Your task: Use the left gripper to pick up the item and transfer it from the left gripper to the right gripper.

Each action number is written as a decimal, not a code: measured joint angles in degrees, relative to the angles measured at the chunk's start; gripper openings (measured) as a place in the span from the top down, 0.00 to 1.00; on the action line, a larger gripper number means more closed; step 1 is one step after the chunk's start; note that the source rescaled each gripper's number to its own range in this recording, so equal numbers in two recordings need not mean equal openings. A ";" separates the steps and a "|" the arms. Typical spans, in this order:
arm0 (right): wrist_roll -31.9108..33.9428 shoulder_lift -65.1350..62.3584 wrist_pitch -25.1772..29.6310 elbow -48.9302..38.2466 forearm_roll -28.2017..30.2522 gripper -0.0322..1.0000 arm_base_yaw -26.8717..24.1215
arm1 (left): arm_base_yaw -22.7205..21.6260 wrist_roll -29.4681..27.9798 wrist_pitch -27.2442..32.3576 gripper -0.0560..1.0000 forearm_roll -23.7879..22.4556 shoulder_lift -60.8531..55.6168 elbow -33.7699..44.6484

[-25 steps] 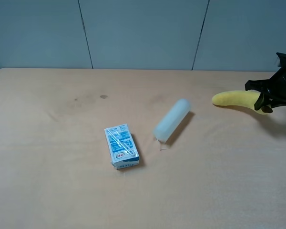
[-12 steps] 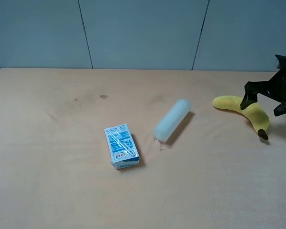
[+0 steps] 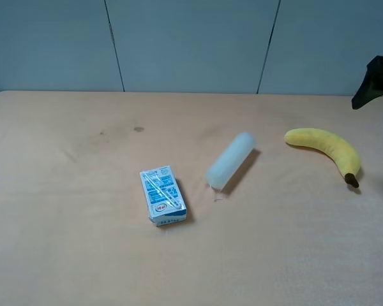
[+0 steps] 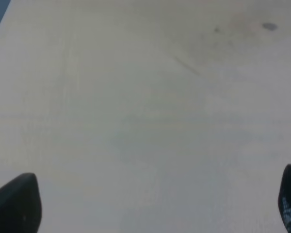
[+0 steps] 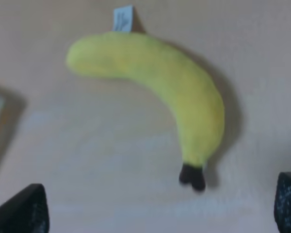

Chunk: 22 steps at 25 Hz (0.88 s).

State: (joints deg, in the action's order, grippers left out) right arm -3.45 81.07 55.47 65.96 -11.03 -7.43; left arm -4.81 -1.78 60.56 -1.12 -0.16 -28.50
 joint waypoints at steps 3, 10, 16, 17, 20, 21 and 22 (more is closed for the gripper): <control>-0.39 -6.08 5.20 0.00 0.00 0.01 0.00 | 0.00 0.00 0.00 0.03 0.00 0.00 0.00; -3.78 -19.94 10.82 -8.13 0.00 0.00 0.00 | 0.00 0.00 0.00 0.03 0.00 0.00 0.00; -4.35 -33.44 10.87 -22.63 0.00 0.00 0.00 | 0.00 0.00 0.00 0.03 0.00 0.00 0.00; -4.41 -35.71 10.93 -25.34 0.00 0.00 0.00 | 0.00 0.00 0.00 0.03 0.00 0.00 0.00; -4.41 -44.92 11.06 -32.12 0.00 0.00 0.00 | 0.00 0.00 0.00 0.03 0.00 0.00 0.00; -4.41 -47.76 11.30 -33.73 0.00 0.00 0.00 | 0.00 0.00 0.00 0.03 0.00 0.00 0.00; -4.41 -51.25 11.59 -34.34 0.05 0.00 0.00 | 0.00 0.00 0.00 0.03 0.00 0.00 0.00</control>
State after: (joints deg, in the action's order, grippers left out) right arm -7.86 29.82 67.06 31.62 -10.98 -7.43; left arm -4.81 -1.78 60.56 -1.12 -0.16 -28.50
